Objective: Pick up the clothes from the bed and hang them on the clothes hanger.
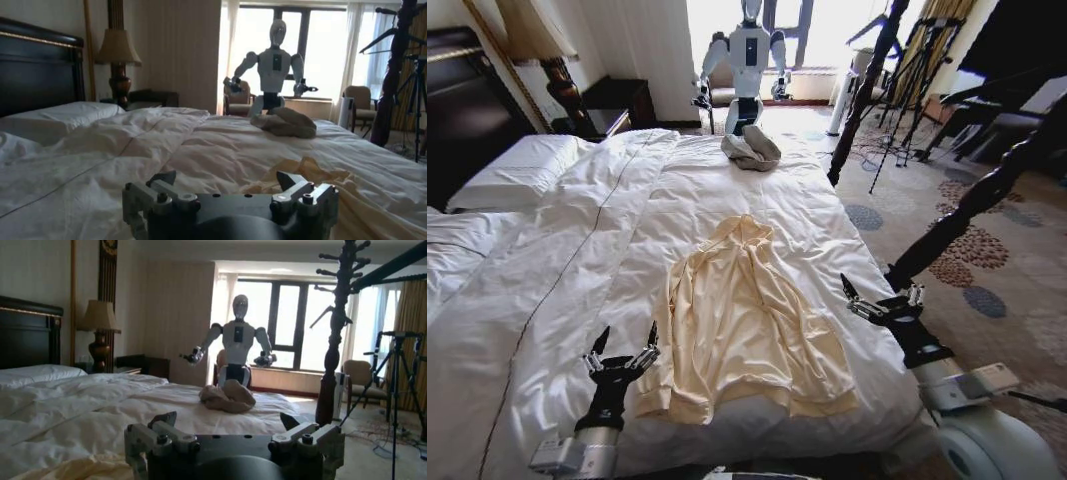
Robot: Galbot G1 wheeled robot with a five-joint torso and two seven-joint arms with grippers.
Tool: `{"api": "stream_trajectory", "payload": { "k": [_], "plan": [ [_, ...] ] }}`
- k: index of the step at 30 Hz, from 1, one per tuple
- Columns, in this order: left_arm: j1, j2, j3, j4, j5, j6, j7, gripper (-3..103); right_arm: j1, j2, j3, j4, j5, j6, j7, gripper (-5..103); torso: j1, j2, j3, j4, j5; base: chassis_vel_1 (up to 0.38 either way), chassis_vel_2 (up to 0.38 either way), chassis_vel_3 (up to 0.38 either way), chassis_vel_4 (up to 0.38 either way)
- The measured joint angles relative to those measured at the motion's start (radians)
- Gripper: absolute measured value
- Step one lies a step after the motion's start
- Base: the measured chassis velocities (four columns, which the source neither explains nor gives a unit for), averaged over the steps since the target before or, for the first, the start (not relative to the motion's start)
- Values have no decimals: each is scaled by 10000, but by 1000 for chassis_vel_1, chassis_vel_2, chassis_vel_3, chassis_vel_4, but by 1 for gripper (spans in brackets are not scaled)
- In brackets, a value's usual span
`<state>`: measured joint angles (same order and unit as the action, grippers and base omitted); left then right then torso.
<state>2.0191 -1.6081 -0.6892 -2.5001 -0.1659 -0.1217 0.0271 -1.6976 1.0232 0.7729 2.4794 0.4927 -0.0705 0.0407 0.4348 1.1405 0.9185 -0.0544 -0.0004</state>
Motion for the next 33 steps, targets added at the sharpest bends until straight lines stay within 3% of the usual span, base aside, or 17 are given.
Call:
{"api": "stream_trajectory", "payload": {
  "k": [17,20,24,28,30,31,33],
  "plan": [
    [-34,0,-42,0,169,-272,-38,100,186,125,-346,-446,210,124,-152,100,0,0,0,0,0,0,0,0,0],
    [-30,0,-43,0,96,-253,-51,100,343,61,-464,-536,341,63,6,100,0,0,0,-1,0,0,0,0,0],
    [-50,0,-116,0,-364,63,-120,100,1024,-248,-665,-874,784,-257,797,100,0,0,0,2,1,0,0,0,0],
    [-396,541,-210,0,-1106,429,-282,100,1473,-528,-785,-1394,1413,-371,967,100,0,0,1,4,3,0,0,0,0],
    [-979,1406,-304,180,-1680,680,-410,100,1928,-754,-1021,-2104,1810,-304,948,100,0,0,1,0,3,0,0,0,0],
    [-979,1406,-304,180,-1680,680,-410,100,1928,-754,-1021,-2104,1810,-304,948,100,0,0,1,0,3,0,0,0,0],
    [-2024,2293,-376,1005,-2215,972,-604,100,2755,-937,-1714,-3166,1979,-23,853,100,0,0,1,-4,-5,0,0,0,0]
  ]
}}
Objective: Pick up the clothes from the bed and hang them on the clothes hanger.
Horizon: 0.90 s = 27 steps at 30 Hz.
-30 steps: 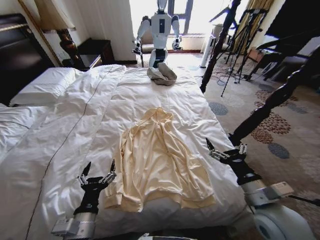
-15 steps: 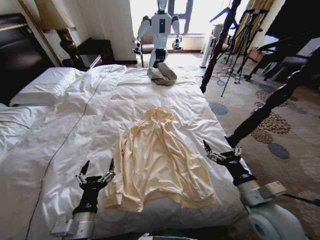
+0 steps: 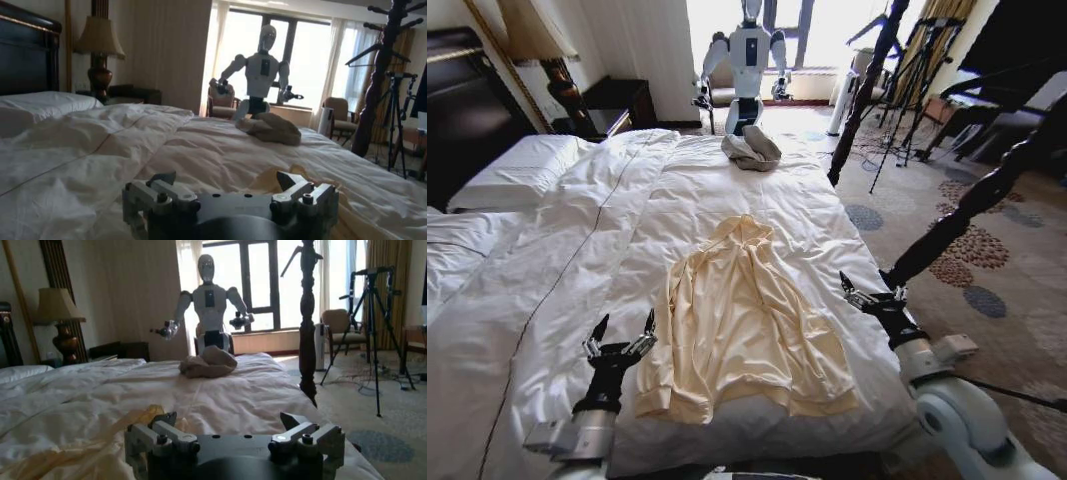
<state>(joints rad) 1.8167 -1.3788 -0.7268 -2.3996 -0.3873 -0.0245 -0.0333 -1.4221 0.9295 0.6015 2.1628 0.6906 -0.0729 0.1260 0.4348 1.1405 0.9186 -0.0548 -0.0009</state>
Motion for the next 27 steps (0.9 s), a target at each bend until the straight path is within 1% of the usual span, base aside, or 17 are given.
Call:
{"api": "stream_trajectory", "payload": {
  "k": [1,3,5,6,7,8,9,11,12,13,14,17,18,20,22,23,27],
  "plan": [
    [0,0,0,0,0,0,0,100,0,0,0,0,0,0,0,100,0,0,0,0,0,0,0,0,0],
    [-956,222,78,829,-194,349,-61,100,955,-222,-925,-984,-238,364,-118,100,1,0,1,1,3,0,0,0,0],
    [-1457,236,149,1280,-227,458,-75,100,1759,-335,-1726,-1613,-539,687,-99,100,1,0,1,-2,3,0,0,0,0],
    [-1457,236,149,1280,-227,458,-75,100,1759,-335,-1726,-1613,-539,687,-99,100,1,0,1,-2,3,0,0,0,0],
    [-1821,399,192,1658,-332,571,-143,100,2703,-395,-2679,-2110,-691,788,-4,100,1,-1,2,3,5,0,0,0,0],
    [-2013,593,212,1915,-415,621,-202,100,3293,-384,-3271,-2391,-711,768,106,100,2,0,1,4,6,0,0,0,0],
    [-2013,593,212,1915,-415,621,-202,100,3293,-384,-3271,-2391,-711,768,106,100,2,0,1,4,6,0,0,0,0],
    [-2466,1305,268,2593,-641,650,-267,100,4720,-105,-4693,-3267,-793,598,478,100,4,0,2,7,1,0,0,0,0],
    [-2614,1465,297,2770,-718,653,-301,100,5029,4,-4994,-3505,-840,564,579,100,3,-1,2,6,2,0,0,0,0],
    [-2614,1465,297,2770,-718,653,-301,100,5029,4,-4994,-3505,-840,564,579,100,3,-1,2,6,2,0,0,0,0],
    [-3050,1898,421,3258,-938,659,-379,100,5782,307,-5644,-4075,-969,468,810,100,3,-1,2,6,0,0,0,0,0],
    [-3880,2697,664,4084,-1287,690,-489,100,7043,958,-6695,-5105,-1056,335,1103,100,3,-1,2,4,0,0,0,0,0],
    [-3880,2697,664,4084,-1287,690,-489,100,7043,958,-6695,-5105,-1056,335,1103,100,3,-1,2,4,0,0,0,0,0],
    [-4359,3115,741,4476,-1541,759,-537,100,7657,1385,-7220,-5748,-1063,272,1290,100,5,-1,3,3,3,0,0,0,0],
    [-4690,3270,820,4594,-1986,1029,-670,100,8078,1734,-7537,-6252,-1049,157,1452,100,4,-2,3,5,1,0,0,0,0],
    [-4690,3270,820,4594,-1986,1029,-670,100,8078,1734,-7537,-6252,-1049,157,1452,100,4,-2,3,5,1,0,0,0,0],
    [-5481,3680,1489,5191,-2365,1214,-752,100,8736,2285,-7981,-7240,-977,-144,1667,100,-1,1,0,3,2,0,0,0,0]
  ]
}}
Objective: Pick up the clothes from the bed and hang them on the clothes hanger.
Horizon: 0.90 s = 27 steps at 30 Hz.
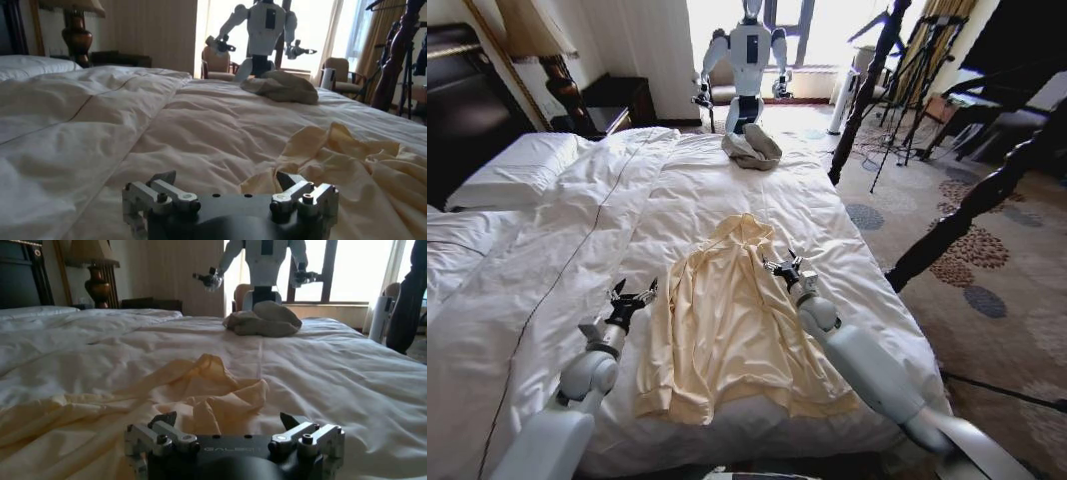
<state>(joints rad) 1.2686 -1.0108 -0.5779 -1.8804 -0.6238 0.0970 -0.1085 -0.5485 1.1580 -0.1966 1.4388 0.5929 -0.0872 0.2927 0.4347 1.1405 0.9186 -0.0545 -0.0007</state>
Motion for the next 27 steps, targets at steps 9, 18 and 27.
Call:
{"api": "stream_trajectory", "payload": {
  "k": [9,18,27],
  "plan": [
    [-1831,408,1746,1271,-194,121,-207,100,373,472,12,-623,487,-493,390,100,2,0,0,0,0,0,0,0,0],
    [-3598,408,3181,2701,-118,142,-500,100,495,743,39,-1144,657,-513,120,100,2,-1,0,1,1,0,0,0,0],
    [-4773,412,4653,3624,-85,124,-504,100,874,961,-108,-1540,477,-430,-321,100,1,-1,0,2,3,0,0,0,0]
  ]
}}
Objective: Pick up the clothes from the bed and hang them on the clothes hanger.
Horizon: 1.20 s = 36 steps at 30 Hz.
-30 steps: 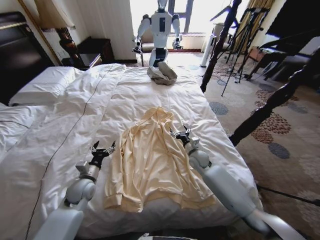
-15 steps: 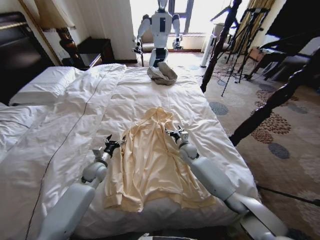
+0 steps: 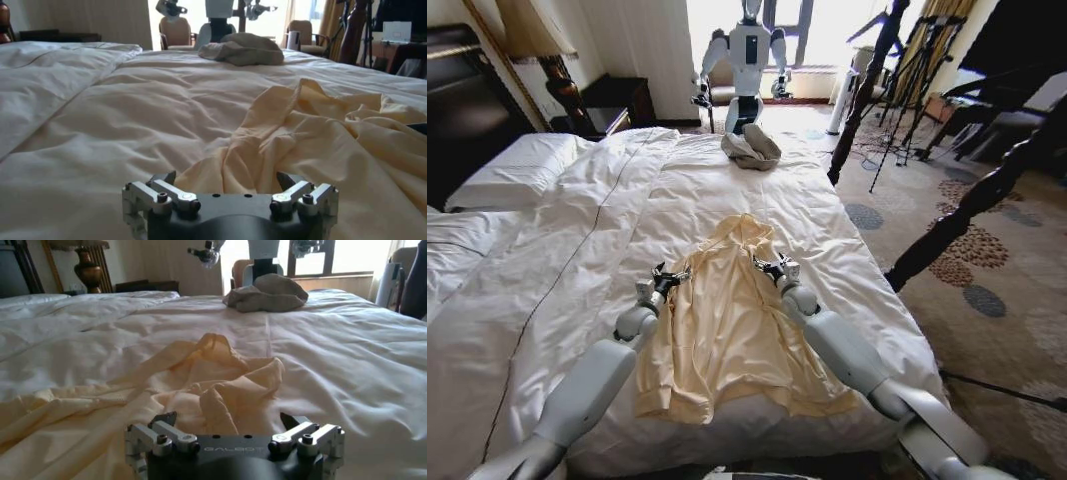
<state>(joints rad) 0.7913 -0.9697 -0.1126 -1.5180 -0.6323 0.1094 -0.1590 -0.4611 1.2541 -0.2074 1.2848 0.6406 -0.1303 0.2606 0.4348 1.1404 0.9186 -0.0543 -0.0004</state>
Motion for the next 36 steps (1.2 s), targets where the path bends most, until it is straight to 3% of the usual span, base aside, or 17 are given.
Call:
{"api": "stream_trajectory", "payload": {
  "k": [8,16,21,22,27,29,30,36],
  "plan": [
    [-1381,-402,1133,1038,69,-100,-35,100,124,65,-108,-211,-82,-103,-137,100,-1,0,-1,-1,0,0,0,0,0],
    [-2235,-371,1643,2084,319,-229,127,100,146,121,-123,-428,-214,-307,-275,100,0,0,-1,-2,0,0,0,0,0],
    [-2461,-212,1719,2557,523,228,317,103,296,292,-145,-709,-305,-380,-421,100,-1,0,-1,1,0,0,0,0,0],
    [-2497,-128,1779,2606,584,546,421,97,357,335,-151,-817,-427,-384,-482,100,0,0,-1,2,-1,0,0,0,0],
    [-2575,-33,1835,2530,659,1341,632,92,449,359,-151,-1019,-944,-366,-765,100,-1,0,-1,0,-1,0,0,0,0],
    [-2656,-62,1856,2546,650,1609,677,81,505,381,-168,-1096,-1128,-346,-888,90,-1,2,-1,-3,0,0,0,0,0],
    [-2656,-62,1856,2546,650,1609,677,81,505,381,-168,-1096,-1128,-346,-888,90,-1,2,-1,-3,0,0,0,0,0],
    [-2719,-82,1854,2579,635,1647,640,54,443,251,-338,-925,-1316,-605,-871,63,-1,1,-1,-1,-1,0,0,0,0]
  ]
}}
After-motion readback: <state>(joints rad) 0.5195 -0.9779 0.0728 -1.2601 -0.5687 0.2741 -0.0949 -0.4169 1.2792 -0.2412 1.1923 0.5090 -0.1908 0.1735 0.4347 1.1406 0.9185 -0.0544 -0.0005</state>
